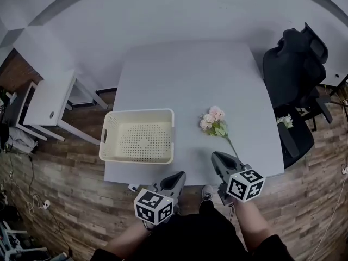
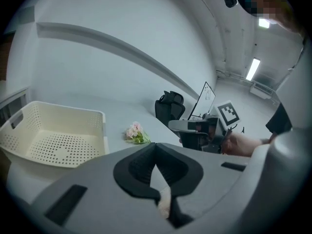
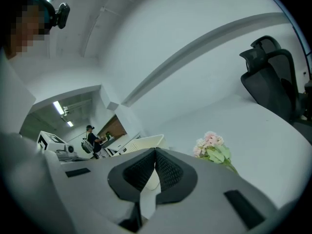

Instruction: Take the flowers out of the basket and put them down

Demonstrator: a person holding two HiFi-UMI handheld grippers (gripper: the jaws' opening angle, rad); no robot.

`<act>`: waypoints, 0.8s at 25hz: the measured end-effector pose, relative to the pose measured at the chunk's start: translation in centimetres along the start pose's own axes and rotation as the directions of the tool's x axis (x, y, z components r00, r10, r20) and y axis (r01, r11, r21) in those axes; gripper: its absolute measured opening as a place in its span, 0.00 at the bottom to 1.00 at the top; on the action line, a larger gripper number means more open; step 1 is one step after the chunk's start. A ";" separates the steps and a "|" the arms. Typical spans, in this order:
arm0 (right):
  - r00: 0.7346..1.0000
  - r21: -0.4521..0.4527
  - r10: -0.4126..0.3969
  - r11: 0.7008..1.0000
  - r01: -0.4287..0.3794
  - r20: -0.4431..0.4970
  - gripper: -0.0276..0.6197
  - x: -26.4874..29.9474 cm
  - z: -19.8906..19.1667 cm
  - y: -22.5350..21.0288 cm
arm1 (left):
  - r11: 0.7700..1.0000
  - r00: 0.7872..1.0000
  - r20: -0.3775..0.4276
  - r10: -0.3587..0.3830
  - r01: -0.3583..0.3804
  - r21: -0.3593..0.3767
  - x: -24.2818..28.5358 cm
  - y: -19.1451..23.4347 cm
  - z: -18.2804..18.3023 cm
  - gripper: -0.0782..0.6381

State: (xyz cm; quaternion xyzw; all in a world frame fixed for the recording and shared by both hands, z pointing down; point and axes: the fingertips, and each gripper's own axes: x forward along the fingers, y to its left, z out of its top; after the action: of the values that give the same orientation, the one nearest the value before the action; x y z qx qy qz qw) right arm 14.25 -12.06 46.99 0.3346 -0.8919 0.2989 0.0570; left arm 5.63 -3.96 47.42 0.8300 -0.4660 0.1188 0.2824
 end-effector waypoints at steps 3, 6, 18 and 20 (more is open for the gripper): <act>1.000 -0.010 0.006 1.000 -0.006 0.012 0.08 -0.2 -0.9 3.7 | 1.000 1.000 0.008 -0.028 0.028 0.004 -2.0 0.7 -0.2 0.12; 1.000 -0.015 0.010 1.000 -0.009 0.016 0.08 -0.4 -2.3 7.1 | 0.999 0.999 0.012 -0.052 0.052 0.007 -3.9 1.3 -0.8 0.12; 0.999 0.014 -0.046 0.999 0.046 0.004 0.08 -1.4 -8.8 14.5 | 0.988 0.988 -0.007 -0.154 0.154 -0.035 -8.6 2.8 -4.5 0.12; 0.998 0.029 -0.068 0.997 0.067 0.017 0.08 -1.7 -9.3 14.9 | 0.986 0.987 -0.009 -0.162 0.162 -0.033 -9.2 3.0 -4.7 0.12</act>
State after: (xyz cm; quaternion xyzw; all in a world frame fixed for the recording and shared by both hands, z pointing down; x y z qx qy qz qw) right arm 5.24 3.14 46.64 0.3680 -0.8761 0.3066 0.0544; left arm -1.48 4.01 48.05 0.8597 -0.3972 0.0928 0.3074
